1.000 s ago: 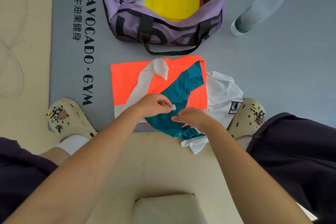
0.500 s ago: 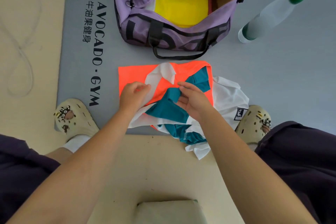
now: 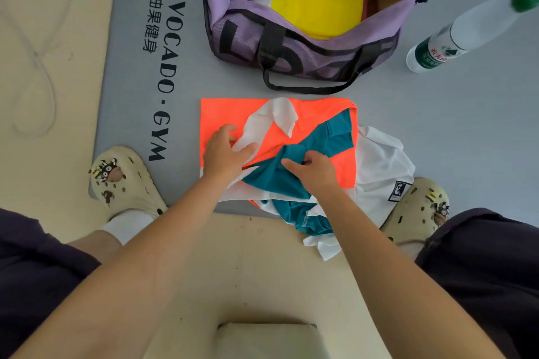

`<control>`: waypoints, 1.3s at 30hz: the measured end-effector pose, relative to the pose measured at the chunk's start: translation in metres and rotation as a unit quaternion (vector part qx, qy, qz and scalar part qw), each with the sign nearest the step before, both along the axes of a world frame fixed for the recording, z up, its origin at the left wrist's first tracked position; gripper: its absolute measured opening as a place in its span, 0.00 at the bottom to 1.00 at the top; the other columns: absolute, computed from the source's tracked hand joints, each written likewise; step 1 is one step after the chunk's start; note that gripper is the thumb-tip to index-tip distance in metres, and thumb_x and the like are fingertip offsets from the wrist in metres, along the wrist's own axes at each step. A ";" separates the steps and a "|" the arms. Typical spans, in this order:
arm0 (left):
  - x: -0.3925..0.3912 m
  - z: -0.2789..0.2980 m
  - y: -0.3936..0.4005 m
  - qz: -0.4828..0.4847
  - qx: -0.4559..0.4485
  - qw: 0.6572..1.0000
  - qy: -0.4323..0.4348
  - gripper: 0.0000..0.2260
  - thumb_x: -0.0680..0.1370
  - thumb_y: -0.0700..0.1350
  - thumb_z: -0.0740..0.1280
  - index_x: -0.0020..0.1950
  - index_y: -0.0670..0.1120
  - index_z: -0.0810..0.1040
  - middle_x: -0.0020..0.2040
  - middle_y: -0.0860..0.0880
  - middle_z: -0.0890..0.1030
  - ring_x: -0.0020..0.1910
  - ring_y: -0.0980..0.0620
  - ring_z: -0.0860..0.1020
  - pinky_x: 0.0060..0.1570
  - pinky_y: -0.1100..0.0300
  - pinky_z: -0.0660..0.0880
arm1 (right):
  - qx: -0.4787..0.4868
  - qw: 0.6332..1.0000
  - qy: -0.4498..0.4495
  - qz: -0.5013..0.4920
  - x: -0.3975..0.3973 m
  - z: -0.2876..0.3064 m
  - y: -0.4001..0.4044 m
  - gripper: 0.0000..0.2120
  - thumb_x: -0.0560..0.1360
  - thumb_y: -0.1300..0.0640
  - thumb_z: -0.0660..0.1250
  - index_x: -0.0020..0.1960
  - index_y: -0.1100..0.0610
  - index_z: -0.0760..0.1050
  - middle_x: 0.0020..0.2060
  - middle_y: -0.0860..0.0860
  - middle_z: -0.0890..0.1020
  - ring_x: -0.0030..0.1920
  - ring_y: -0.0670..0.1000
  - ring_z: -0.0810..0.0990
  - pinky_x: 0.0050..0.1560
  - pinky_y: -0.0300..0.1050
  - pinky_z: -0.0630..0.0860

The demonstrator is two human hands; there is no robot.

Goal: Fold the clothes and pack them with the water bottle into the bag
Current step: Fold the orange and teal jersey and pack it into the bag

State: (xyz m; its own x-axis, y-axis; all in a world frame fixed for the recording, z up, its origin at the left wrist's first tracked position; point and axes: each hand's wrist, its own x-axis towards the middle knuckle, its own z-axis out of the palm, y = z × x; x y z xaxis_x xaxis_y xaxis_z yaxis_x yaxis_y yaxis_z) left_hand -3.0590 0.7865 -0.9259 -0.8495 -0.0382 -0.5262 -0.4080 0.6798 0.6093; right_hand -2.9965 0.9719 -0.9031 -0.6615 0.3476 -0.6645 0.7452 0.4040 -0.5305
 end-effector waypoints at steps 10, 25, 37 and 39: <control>-0.043 0.004 0.040 0.049 0.120 0.990 -0.052 0.27 0.72 0.51 0.75 0.68 0.48 0.71 0.53 0.52 0.75 0.48 0.54 0.74 0.40 0.74 0.66 | -0.169 0.957 0.010 -0.235 0.012 0.025 0.017 0.07 0.81 0.56 0.61 0.48 0.60 0.72 0.35 0.55 0.81 0.30 0.51 0.83 0.32 0.44 0.80; -0.042 0.056 0.034 0.038 0.290 0.950 -0.111 0.08 0.78 0.53 0.68 0.45 0.49 0.80 0.40 0.48 0.75 0.41 0.52 0.71 0.43 0.57 0.70 | -0.346 0.901 -0.076 -0.251 -0.023 0.029 0.022 0.18 0.79 0.43 0.62 0.58 0.57 0.76 0.53 0.54 0.83 0.52 0.53 0.83 0.54 0.48 0.79; -0.007 0.053 0.051 -0.090 0.234 0.960 -0.121 0.09 0.75 0.50 0.73 0.36 0.51 0.79 0.28 0.61 0.73 0.29 0.63 0.69 0.30 0.71 0.65 | -0.340 0.896 0.063 -0.278 -0.012 0.054 0.063 0.06 0.77 0.53 0.68 0.42 0.50 0.76 0.37 0.47 0.79 0.36 0.45 0.77 0.41 0.40 0.74; 0.001 0.051 0.051 -0.155 0.213 0.948 -0.176 0.08 0.75 0.50 0.74 0.37 0.50 0.80 0.29 0.60 0.78 0.28 0.65 0.73 0.30 0.74 0.68 | -0.364 0.892 0.059 -0.262 0.002 0.058 0.090 0.03 0.76 0.54 0.69 0.43 0.49 0.79 0.40 0.48 0.82 0.40 0.46 0.81 0.43 0.41 0.78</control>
